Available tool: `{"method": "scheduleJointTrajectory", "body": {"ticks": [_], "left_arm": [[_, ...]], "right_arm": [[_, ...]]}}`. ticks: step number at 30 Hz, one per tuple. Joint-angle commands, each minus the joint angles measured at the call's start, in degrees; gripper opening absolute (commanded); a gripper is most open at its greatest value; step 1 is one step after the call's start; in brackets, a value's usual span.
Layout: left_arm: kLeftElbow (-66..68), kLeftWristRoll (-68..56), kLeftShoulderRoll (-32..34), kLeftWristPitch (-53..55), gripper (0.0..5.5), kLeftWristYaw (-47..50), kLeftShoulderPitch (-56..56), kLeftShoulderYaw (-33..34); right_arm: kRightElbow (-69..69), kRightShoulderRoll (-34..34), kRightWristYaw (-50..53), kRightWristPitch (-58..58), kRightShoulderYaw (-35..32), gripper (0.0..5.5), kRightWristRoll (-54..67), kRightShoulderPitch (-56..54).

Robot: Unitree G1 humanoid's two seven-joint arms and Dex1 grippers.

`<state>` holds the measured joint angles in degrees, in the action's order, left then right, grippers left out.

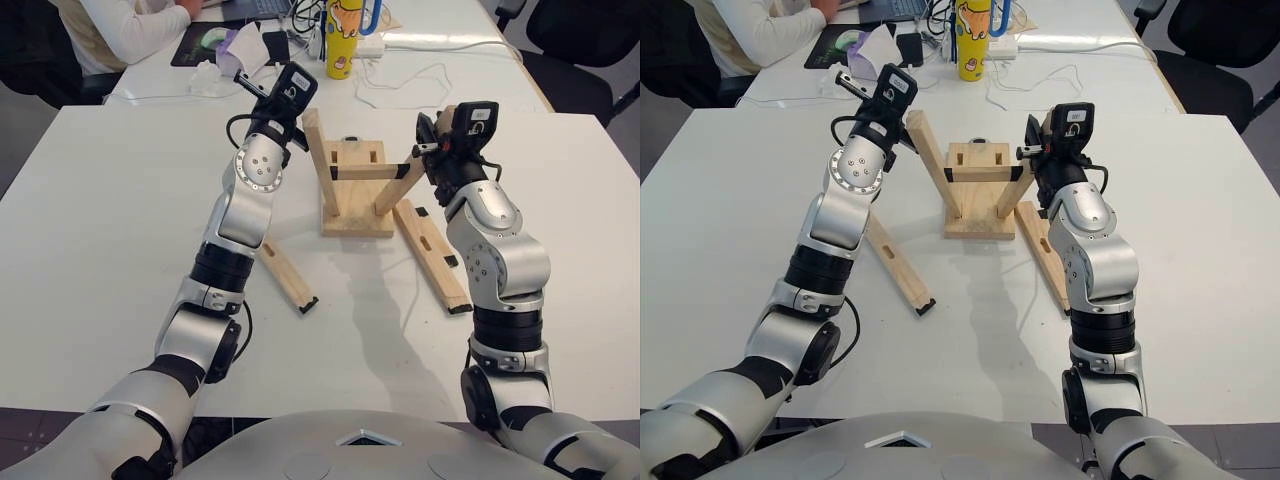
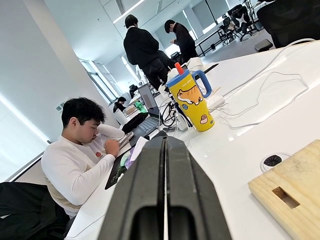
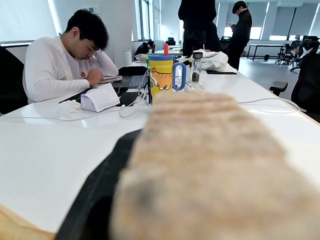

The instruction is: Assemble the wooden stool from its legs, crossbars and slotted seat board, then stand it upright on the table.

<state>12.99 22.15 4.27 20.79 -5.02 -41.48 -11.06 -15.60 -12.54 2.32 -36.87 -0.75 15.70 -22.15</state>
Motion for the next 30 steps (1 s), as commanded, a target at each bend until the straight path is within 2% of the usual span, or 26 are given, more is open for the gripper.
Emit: {"method": "scheduleJointTrajectory", "body": {"ticks": [1,9,17,21,25,30], "left_arm": [[-0.7,-2.2,-7.0,-2.5,0.0,-2.6,-5.3,-5.2],[-2.8,-2.8,-9.0,-1.2,0.0,-3.7,-7.5,-6.0],[-3.0,-2.8,-9.4,-0.8,0.0,-4.2,-7.6,-6.1],[-3.2,-2.8,-9.4,-0.8,0.0,-4.5,-7.6,-6.2],[-3.6,-2.7,-8.7,-0.8,0.0,-4.6,-7.6,-5.7],[-3.2,-2.7,-4.6,-0.6,0.0,-1.9,-6.2,-0.8]], "right_arm": [[5.0,0.9,-4.8,-8.0,10.7,1.22,-1.7,5.1],[4.6,-1.1,-7.1,-10.3,18.8,1.22,-3.9,5.3],[9.2,-3.4,-9.7,-5.8,26.9,1.22,-9.8,4.8],[11.2,-2.8,-9.4,-5.0,25.2,1.22,-9.0,5.9],[12.1,-0.6,-7.7,-5.4,20.2,1.22,-6.1,6.3],[14.0,0.9,-6.0,-6.3,14.9,1.22,-4.0,5.6]]}}
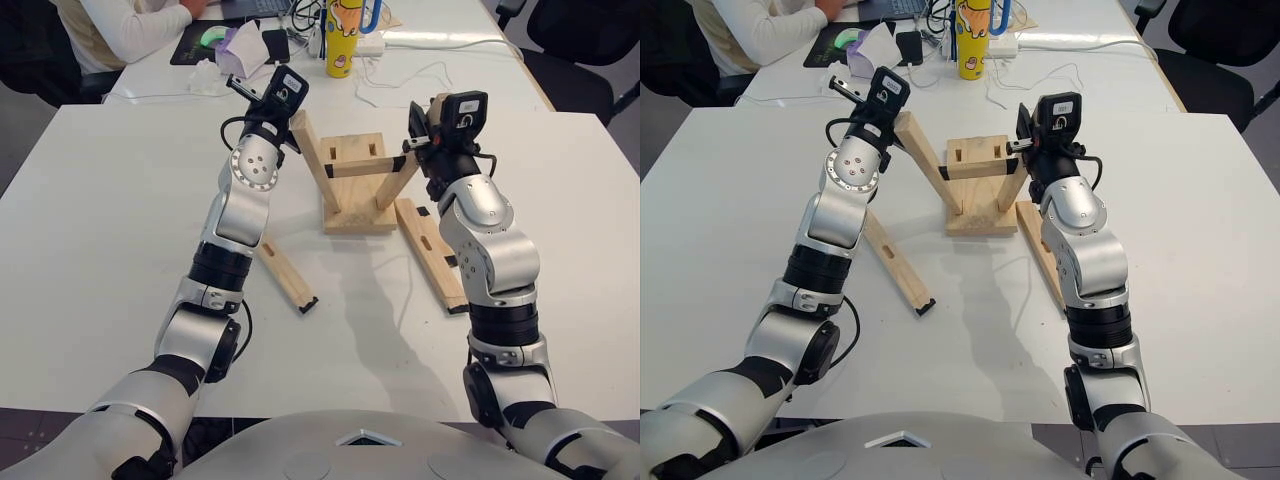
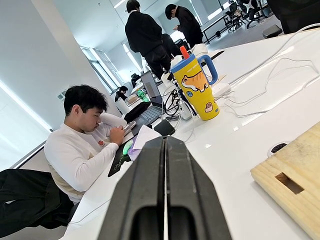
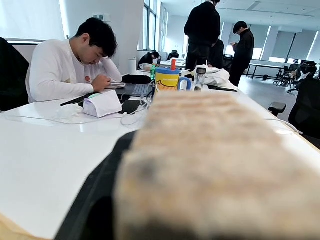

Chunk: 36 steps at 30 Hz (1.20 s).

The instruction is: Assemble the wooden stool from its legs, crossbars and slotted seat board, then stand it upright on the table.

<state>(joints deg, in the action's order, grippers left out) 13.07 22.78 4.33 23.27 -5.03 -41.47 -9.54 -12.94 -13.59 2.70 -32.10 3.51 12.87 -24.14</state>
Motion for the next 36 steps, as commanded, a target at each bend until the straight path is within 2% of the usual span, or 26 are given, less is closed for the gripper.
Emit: {"method": "scheduleJointTrajectory", "body": {"ticks": [1,6,9,15,21,24,27,29,32,34,36], "left_arm": [[-3.9,-3.4,-3.5,-3.0,0.0,-1.0,-5.6,-0.7],[-10.3,-8.2,-0.7,-3.3,0.0,5.7,-0.3,12.2],[-12.1,-8.2,2.7,-2.8,0.0,7.3,4.7,15.7],[-11.3,-1.7,12.4,-2.1,0.0,6.3,15.6,14.5],[-9.2,-1.0,17.4,-2.1,0.0,7.0,17.8,16.8],[-9.5,0.6,18.6,-0.2,0.0,5.4,17.4,13.9],[-10.5,2.0,12.8,2.0,0.0,2.5,13.1,5.2],[-9.3,0.8,3.5,2.3,0.0,1.6,6.7,-1.6],[-0.1,-1.6,-12.5,-1.0,0.0,1.5,-6.6,-8.7],[3.1,-2.1,-16.7,-2.8,0.0,1.9,-12.0,-9.5],[4.1,-1.5,-16.1,-3.5,0.0,1.7,-13.1,-8.8]], "right_arm": [[11.6,2.0,-6.1,-11.1,10.0,1.22,-1.0,7.5],[11.4,2.2,-5.4,-11.5,8.2,1.22,-0.2,8.1],[11.1,2.6,-4.8,-11.9,7.4,1.22,0.4,8.4],[10.9,3.2,-4.2,-12.4,6.3,1.22,1.0,8.2],[10.3,3.3,-4.1,-13.2,5.5,1.22,1.4,8.1],[10.7,3.2,-4.2,-13.1,5.5,1.22,1.4,7.9],[11.2,3.3,-4.4,-12.9,5.7,1.22,1.2,7.6],[11.7,3.4,-4.5,-12.8,5.9,1.22,1.1,7.3],[12.1,3.3,-4.6,-12.4,6.0,1.22,1.0,7.7],[12.1,3.6,-4.5,-12.4,6.3,1.22,1.0,7.8],[11.7,3.9,-4.1,-12.6,6.3,1.22,1.3,7.9]]}}
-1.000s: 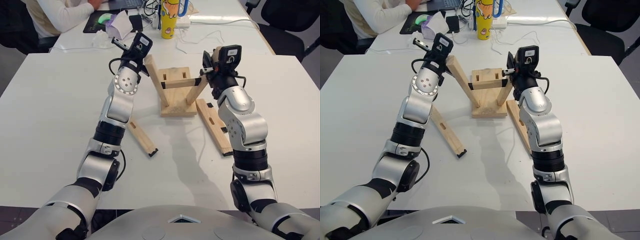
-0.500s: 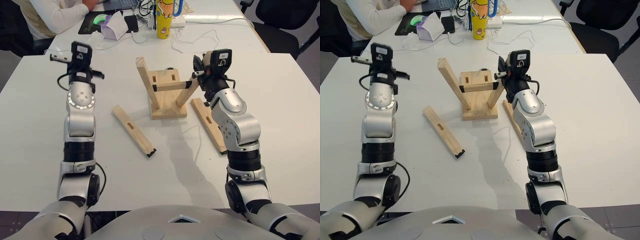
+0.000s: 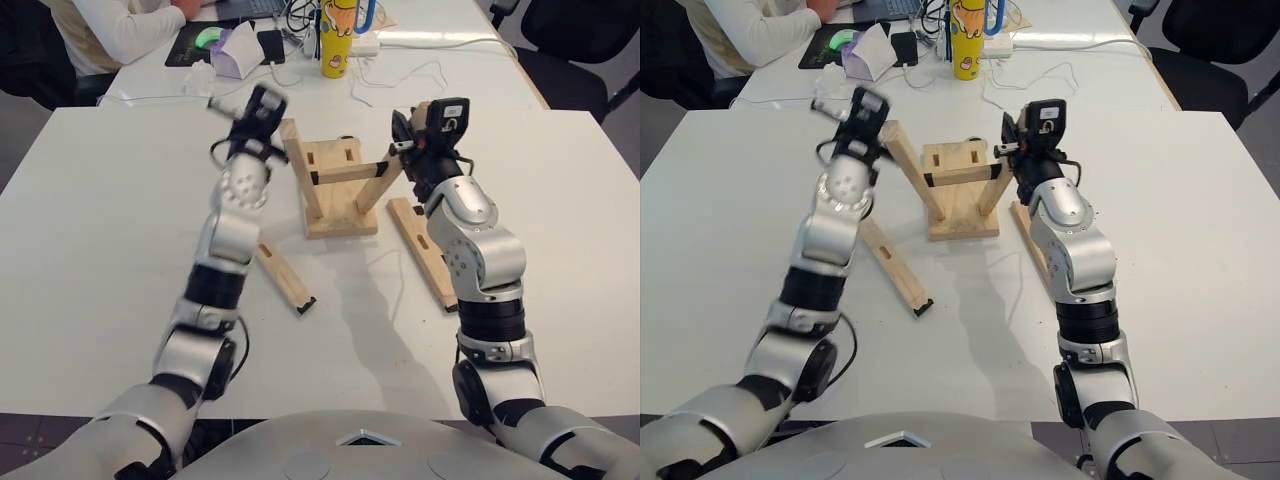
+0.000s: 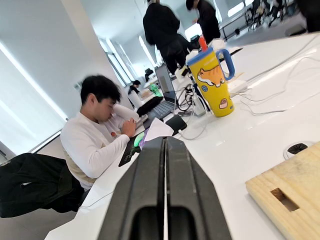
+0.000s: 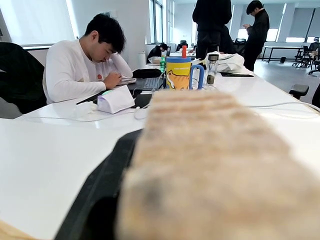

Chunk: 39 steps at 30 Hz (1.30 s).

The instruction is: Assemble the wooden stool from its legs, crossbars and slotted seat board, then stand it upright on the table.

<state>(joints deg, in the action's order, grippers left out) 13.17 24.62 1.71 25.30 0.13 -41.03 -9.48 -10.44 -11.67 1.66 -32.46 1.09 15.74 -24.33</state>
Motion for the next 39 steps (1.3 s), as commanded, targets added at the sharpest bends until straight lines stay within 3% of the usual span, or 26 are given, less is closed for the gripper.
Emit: {"method": "scheduleJointTrajectory", "body": {"ticks": [1,10,17,23,28,31,33,36,39], "left_arm": [[4.2,-3.0,-12.5,-5.7,0.0,-3.7,-13.1,-8.4],[0.1,-2.7,-3.6,-4.0,0.0,-3.0,-6.6,-2.8],[-4.3,-2.4,10.8,-2.0,0.0,-3.8,0.5,6.8],[-9.0,2.6,27.6,1.1,0.0,-17.2,17.0,2.8],[-7.1,11.0,36.0,2.2,0.0,-18.2,20.7,-0.9],[-6.7,13.6,34.3,2.5,0.0,-19.8,18.0,-5.2],[-6.5,16.1,29.7,2.2,0.0,-23.0,14.0,-11.5],[-0.8,19.0,15.3,-1.0,0.0,-24.8,2.6,-22.5],[12.1,19.5,0.7,-4.2,0.0,-20.1,-11.1,-26.3]], "right_arm": [[9.0,2.1,-2.9,-12.3,8.6,1.22,-1.5,8.3],[8.4,2.1,-2.0,-12.8,7.6,1.22,-0.8,9.3],[8.5,1.4,-1.9,-12.9,6.3,1.21,-0.5,9.8],[8.3,1.5,-1.2,-13.2,5.1,1.21,-0.3,9.9],[8.4,2.0,-0.5,-13.2,4.2,1.21,-0.1,10.0],[8.4,2.3,-0.4,-13.3,4.3,1.21,-0.1,9.9],[8.8,2.6,-0.4,-13.1,4.4,1.2,-0.3,9.8],[8.7,2.9,0.0,-12.7,4.3,1.2,-0.5,10.7],[9.1,3.4,0.1,-12.5,4.4,1.17,-0.6,11.0]]}}
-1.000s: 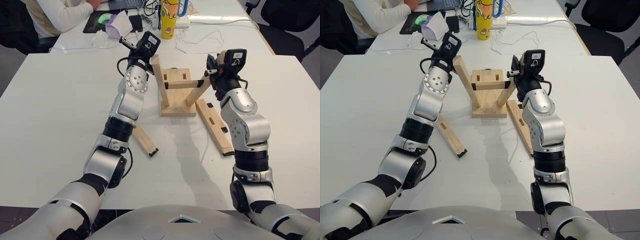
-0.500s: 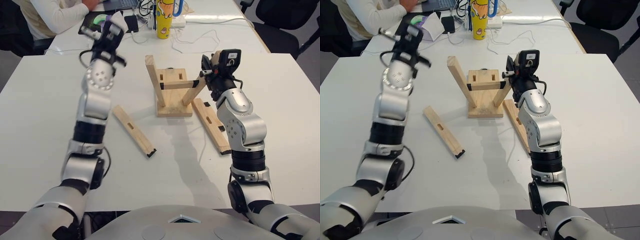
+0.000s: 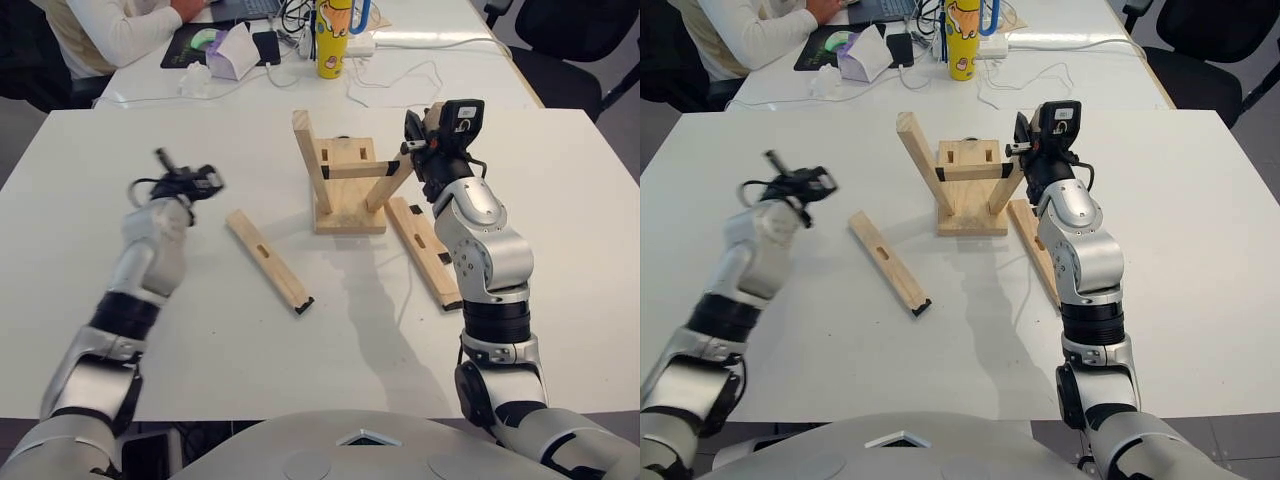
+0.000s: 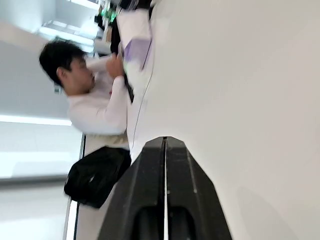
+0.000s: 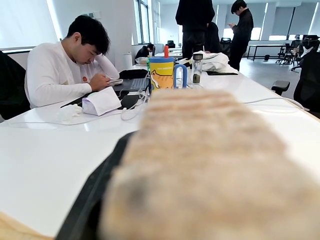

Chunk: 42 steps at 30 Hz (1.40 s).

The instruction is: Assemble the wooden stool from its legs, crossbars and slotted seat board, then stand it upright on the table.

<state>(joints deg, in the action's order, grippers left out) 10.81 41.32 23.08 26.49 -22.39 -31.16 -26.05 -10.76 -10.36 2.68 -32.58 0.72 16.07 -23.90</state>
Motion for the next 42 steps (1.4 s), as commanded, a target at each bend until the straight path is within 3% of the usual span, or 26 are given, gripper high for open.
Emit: {"method": "scheduleJointTrajectory", "body": {"ticks": [1,3,6,13,22,28,37,42], "left_arm": [[18.2,2.7,-23.9,-6.5,0.0,4.3,-25.3,-9.8],[21.3,2.6,-26.2,-8.5,0.0,6.2,-29.7,-9.5],[20.4,2.3,-24.4,-9.1,0.0,6.0,-27.6,-9.4],[8.7,1.5,-11.8,-5.9,0.0,1.3,-10.2,-7.3],[-18.3,-0.4,-2.6,5.1,0.0,-10.2,9.2,-0.9],[-19.5,-3.6,3.1,7.3,0.0,-10.4,14.2,7.7],[-18.2,-6.7,1.1,7.2,0.0,-6.2,12.9,11.9],[-18.1,-8.3,0.3,7.1,0.0,-5.0,12.6,12.7]], "right_arm": [[9.4,2.2,-1.0,-12.5,4.9,1.17,-0.9,10.7],[9.4,2.3,-1.1,-12.6,5.0,1.17,-0.9,10.7],[9.4,2.3,-1.0,-12.7,4.3,1.17,-1.1,10.6],[9.5,2.3,-0.6,-12.9,3.2,1.17,-1.0,10.7],[8.8,1.6,-4.9,-14.8,2.5,1.16,1.8,10.6],[6.3,-0.6,-9.1,-16.9,2.8,1.09,5.3,10.4],[5.6,-1.8,-11.1,-13.8,4.4,1.06,5.3,11.9],[8.7,1.4,-10.1,-16.0,-0.7,1.03,9.8,12.9]]}}
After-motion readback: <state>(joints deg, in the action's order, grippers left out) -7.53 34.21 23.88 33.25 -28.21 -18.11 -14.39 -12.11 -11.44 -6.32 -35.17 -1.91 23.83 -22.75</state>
